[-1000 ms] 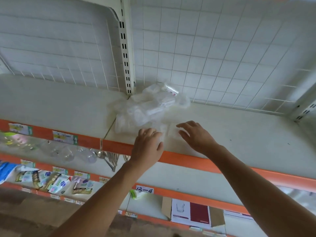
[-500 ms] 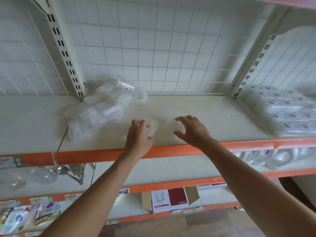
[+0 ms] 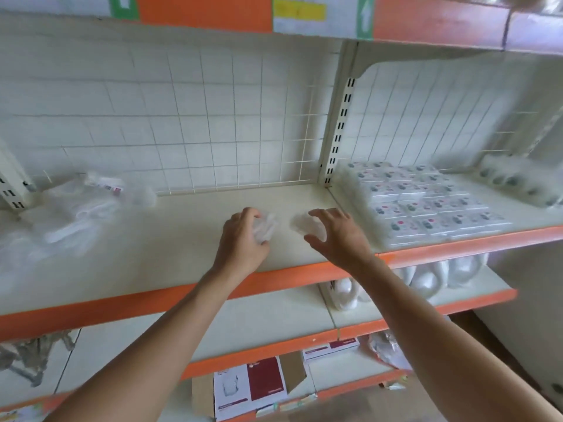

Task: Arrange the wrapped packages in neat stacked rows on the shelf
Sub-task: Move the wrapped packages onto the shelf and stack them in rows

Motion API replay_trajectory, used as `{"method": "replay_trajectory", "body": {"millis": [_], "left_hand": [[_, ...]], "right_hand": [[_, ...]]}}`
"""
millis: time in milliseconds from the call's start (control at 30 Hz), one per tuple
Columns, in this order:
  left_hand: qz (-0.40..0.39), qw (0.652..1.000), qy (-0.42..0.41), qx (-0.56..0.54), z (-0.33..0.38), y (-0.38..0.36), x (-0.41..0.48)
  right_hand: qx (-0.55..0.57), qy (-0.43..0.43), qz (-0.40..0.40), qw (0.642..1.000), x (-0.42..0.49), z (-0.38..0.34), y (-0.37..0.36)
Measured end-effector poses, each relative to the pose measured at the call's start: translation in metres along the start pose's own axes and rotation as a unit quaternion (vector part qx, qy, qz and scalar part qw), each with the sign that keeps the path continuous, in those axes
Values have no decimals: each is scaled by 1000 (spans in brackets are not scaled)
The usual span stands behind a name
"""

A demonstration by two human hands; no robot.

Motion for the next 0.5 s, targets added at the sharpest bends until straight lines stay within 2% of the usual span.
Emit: {"method": "replay_trajectory", "body": {"millis": [267, 500], "left_hand": [[-2, 1000, 23, -10, 115, -117, 22], [-14, 1000, 7, -27, 175, -177, 45]], "right_hand": [[6, 8, 11, 1000, -9, 157, 45], [5, -19, -3, 1000, -8, 248, 54]]}}
Point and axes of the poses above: each hand's wrist, its own x-axis towards the middle knuckle, its own y-axis out of the back of the hand, z = x × y, the point moved 5 cm from there along x, towards the middle knuckle, and after that the axes turned 9 degrees about -x, right-handed, at the moved point
